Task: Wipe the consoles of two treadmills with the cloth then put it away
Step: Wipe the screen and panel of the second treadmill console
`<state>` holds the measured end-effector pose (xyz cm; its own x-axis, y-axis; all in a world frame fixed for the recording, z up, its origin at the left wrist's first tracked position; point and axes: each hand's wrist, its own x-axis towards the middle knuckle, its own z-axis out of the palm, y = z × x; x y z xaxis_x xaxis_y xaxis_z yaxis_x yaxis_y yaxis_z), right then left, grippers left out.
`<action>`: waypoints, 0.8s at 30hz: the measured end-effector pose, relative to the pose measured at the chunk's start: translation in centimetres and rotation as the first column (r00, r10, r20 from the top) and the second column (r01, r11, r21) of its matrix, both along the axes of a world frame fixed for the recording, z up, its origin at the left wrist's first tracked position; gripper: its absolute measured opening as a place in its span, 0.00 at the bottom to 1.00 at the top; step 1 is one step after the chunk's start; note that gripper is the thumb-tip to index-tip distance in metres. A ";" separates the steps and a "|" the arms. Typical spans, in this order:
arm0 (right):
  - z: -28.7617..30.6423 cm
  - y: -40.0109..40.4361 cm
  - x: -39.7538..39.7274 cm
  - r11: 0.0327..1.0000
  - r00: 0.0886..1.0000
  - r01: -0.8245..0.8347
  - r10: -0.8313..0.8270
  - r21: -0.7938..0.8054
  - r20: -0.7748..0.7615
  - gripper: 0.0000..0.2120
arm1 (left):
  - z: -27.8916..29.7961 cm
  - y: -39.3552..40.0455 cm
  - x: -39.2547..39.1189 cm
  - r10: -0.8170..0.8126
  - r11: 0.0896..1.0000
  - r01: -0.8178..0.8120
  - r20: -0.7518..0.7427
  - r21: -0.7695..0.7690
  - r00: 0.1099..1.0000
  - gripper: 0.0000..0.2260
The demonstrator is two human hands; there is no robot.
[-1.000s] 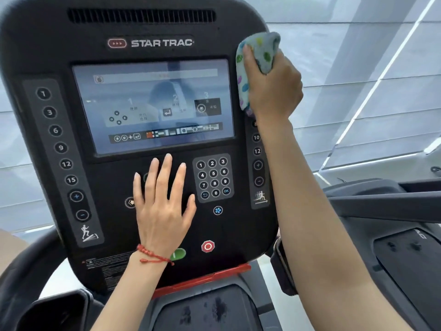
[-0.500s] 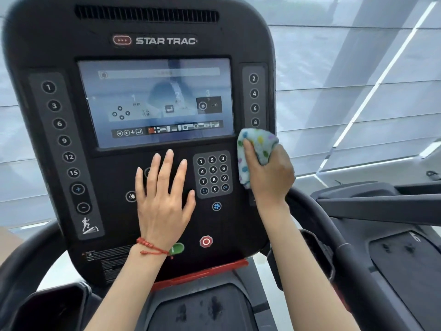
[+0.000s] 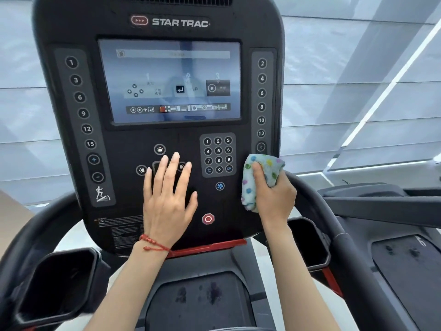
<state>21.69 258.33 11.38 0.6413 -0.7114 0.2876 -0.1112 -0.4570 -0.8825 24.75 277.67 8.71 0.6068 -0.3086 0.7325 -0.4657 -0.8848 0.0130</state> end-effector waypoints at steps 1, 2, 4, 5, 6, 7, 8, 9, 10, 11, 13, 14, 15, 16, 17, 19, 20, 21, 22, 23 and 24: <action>-0.2 0.1 -0.5 0.999 1.000 -0.013 0.013 0.038 -0.011 0.16 | -0.1 0.1 -0.3 -0.004 1.000 0.004 -0.007 -0.002 1.000 0.22; -0.4 0.3 -0.9 0.998 0.999 -0.020 0.021 0.064 -0.025 0.16 | -0.2 0.1 -0.5 -0.013 1.000 0.013 -0.016 -0.005 1.000 0.22; -0.9 0.5 -1.9 0.995 0.999 -0.014 0.019 0.097 -0.049 0.15 | -0.5 0.3 -1.0 -0.039 0.999 0.039 -0.034 -0.007 0.999 0.22; -1.0 0.7 -2.5 0.993 0.998 -0.004 0.011 0.115 -0.058 0.14 | -0.7 0.4 -1.3 -0.053 0.999 0.053 -0.044 -0.006 0.998 0.22; -1.1 0.8 -3.0 0.991 0.998 0.010 -0.001 0.132 -0.069 0.12 | -0.8 0.5 -1.5 -0.068 0.998 0.068 -0.054 -0.003 0.996 0.22; -1.2 1.0 -3.5 0.989 0.996 0.028 -0.015 0.148 -0.083 0.11 | -0.9 0.6 -1.8 -0.086 0.996 0.086 -0.063 0.001 0.994 0.22; -1.3 1.2 -4.1 0.985 0.995 0.048 -0.033 0.164 -0.096 0.11 | -1.0 0.7 -2.0 -0.107 0.994 0.108 -0.072 0.002 0.992 0.22; -1.5 1.4 -4.7 0.982 0.993 0.070 -0.052 0.178 -0.104 0.11 | -1.1 0.8 -2.2 -0.135 0.991 0.135 -0.081 -0.001 0.988 0.22; -1.7 1.7 -5.3 0.977 0.991 0.094 -0.074 0.190 -0.111 0.11 | -1.2 0.9 -2.4 -0.167 0.986 0.167 -0.088 -0.003 0.982 0.22; -1.9 1.9 -6.0 0.972 0.988 0.120 -0.098 0.203 -0.117 0.10 | -1.4 0.9 -2.6 -0.200 0.980 0.200 -0.095 -0.002 0.975 0.21; -2.2 2.5 -7.4 0.956 0.981 0.173 -0.147 0.235 -0.125 0.10 | -1.6 0.9 -3.1 -0.262 0.965 0.264 -0.110 0.001 0.959 0.21; -2.4 2.8 -8.1 0.949 0.977 0.198 -0.171 0.246 -0.126 0.10 | -1.7 0.9 -3.4 -0.291 0.956 0.294 -0.115 0.003 0.950 0.21; -2.6 3.0 -8.8 0.941 0.972 0.222 -0.195 0.254 -0.128 0.10 | -1.9 0.8 -3.6 -0.321 0.946 0.324 -0.119 0.005 0.939 0.21; -2.8 3.2 -9.6 0.933 0.967 0.246 -0.219 0.261 -0.129 0.11 | -2.1 0.7 -3.8 -0.351 0.935 0.355 -0.127 0.009 0.928 0.21; -3.0 3.4 -10.4 0.925 0.961 0.270 -0.242 0.269 -0.130 0.11 | -2.3 0.6 -4.0 -0.379 0.923 0.385 -0.137 0.014 0.915 0.22; -3.2 3.5 -12.2 0.903 0.946 0.322 -0.294 0.284 -0.138 0.11 | -2.4 -0.1 -4.6 -0.435 0.896 0.443 -0.153 0.021 0.887 0.22; -3.2 3.5 -13.1 0.894 0.937 0.347 -0.319 0.282 -0.143 0.11 | -2.5 -0.5 -5.0 -0.462 0.881 0.472 -0.163 0.022 0.872 0.22; -3.3 3.5 -13.9 0.886 0.927 0.373 -0.346 0.275 -0.144 0.11 | -2.6 -0.9 -5.4 -0.489 0.866 0.499 -0.172 0.022 0.855 0.23; -3.2 3.5 -14.8 0.877 0.918 0.397 -0.373 0.271 -0.138 0.12 | -2.6 -1.3 -5.9 -0.513 0.851 0.524 -0.181 0.020 0.839 0.23; -3.3 3.5 -15.7 0.867 0.907 0.421 -0.400 0.268 -0.131 0.12 | -2.6 -1.8 -6.4 -0.534 0.837 0.547 -0.188 0.022 0.824 0.22; -3.2 3.3 -16.7 0.856 0.896 0.444 -0.427 0.265 -0.125 0.13 | -2.6 -2.2 -7.0 -0.555 0.822 0.569 -0.193 0.025 0.809 0.22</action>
<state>5.03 261.64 8.16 0.2565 -0.9665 0.0070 -0.2972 -0.0858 -0.9510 17.77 275.45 6.06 0.4215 -0.6856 0.5935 -0.8787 -0.4706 0.0805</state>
